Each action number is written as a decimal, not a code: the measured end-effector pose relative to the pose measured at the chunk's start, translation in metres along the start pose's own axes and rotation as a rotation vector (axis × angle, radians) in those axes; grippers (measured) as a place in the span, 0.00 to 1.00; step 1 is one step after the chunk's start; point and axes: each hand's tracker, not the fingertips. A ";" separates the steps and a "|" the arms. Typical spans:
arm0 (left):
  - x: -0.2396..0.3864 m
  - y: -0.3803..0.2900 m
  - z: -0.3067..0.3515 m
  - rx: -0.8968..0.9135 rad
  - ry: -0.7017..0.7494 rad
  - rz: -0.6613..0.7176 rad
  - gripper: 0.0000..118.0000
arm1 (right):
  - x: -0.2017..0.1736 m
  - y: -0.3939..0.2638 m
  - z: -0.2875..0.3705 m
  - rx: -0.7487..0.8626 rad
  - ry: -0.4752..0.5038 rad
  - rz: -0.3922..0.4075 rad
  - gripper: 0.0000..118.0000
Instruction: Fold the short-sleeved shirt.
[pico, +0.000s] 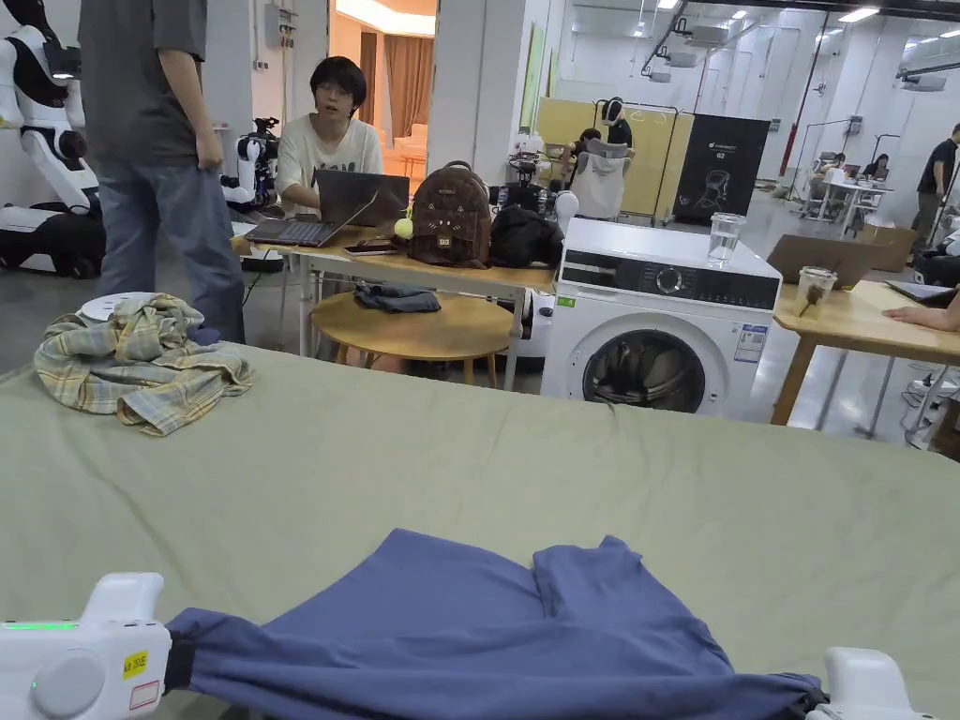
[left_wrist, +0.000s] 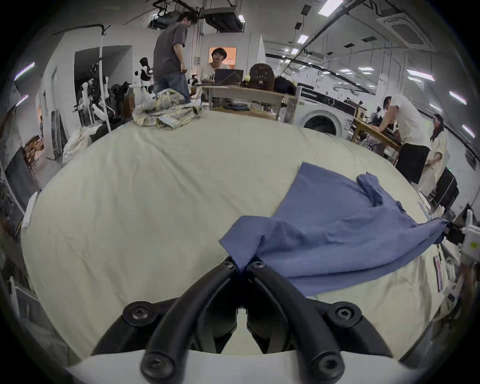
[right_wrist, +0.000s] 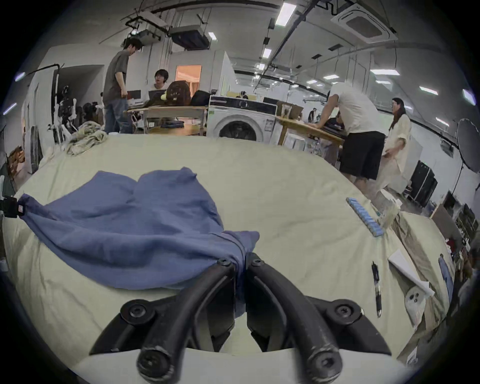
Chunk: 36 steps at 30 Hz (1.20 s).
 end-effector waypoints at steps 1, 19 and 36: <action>-0.002 -0.002 0.001 -0.002 -0.005 0.015 0.00 | -0.001 -0.002 0.002 0.004 -0.004 -0.002 0.07; 0.078 0.000 0.033 0.198 -0.061 -0.081 0.25 | -0.053 0.028 0.064 0.257 0.039 -0.096 0.40; 0.117 0.006 0.048 0.156 0.009 -0.082 0.00 | -0.125 0.030 0.071 0.279 0.166 -0.133 0.00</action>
